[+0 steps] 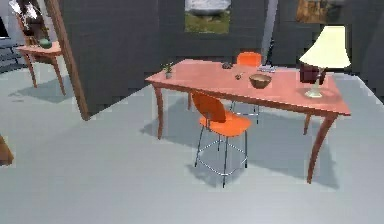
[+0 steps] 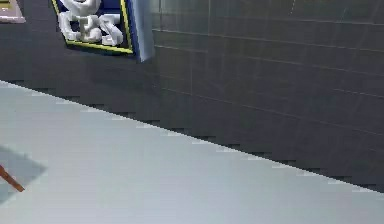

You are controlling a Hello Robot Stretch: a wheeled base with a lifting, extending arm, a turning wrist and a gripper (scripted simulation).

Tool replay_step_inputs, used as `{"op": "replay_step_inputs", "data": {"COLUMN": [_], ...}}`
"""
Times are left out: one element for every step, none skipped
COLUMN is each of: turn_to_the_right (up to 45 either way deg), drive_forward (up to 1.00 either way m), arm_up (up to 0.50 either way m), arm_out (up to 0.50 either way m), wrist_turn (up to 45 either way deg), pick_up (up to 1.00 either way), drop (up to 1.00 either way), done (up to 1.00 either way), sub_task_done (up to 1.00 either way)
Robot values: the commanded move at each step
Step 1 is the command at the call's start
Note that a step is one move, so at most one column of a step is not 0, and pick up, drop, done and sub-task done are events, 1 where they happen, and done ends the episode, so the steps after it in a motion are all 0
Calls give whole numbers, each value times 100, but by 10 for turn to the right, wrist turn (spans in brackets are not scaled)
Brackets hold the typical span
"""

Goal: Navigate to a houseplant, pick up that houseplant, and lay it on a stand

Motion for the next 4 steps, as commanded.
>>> {"op": "replay_step_inputs", "data": {"turn_to_the_right": [0, 330, 0, -450], "drive_forward": [75, 0, 5, 0], "arm_up": [0, 0, 0, 0], "arm_out": [0, 0, 0, 0], "wrist_turn": [0, 0, 0, 0], "pick_up": [0, 0, 0, 0], "drop": [0, 0, 0, 0], "done": [0, 0, 0, 0], "sub_task_done": [0, 0, 0, 0]}}
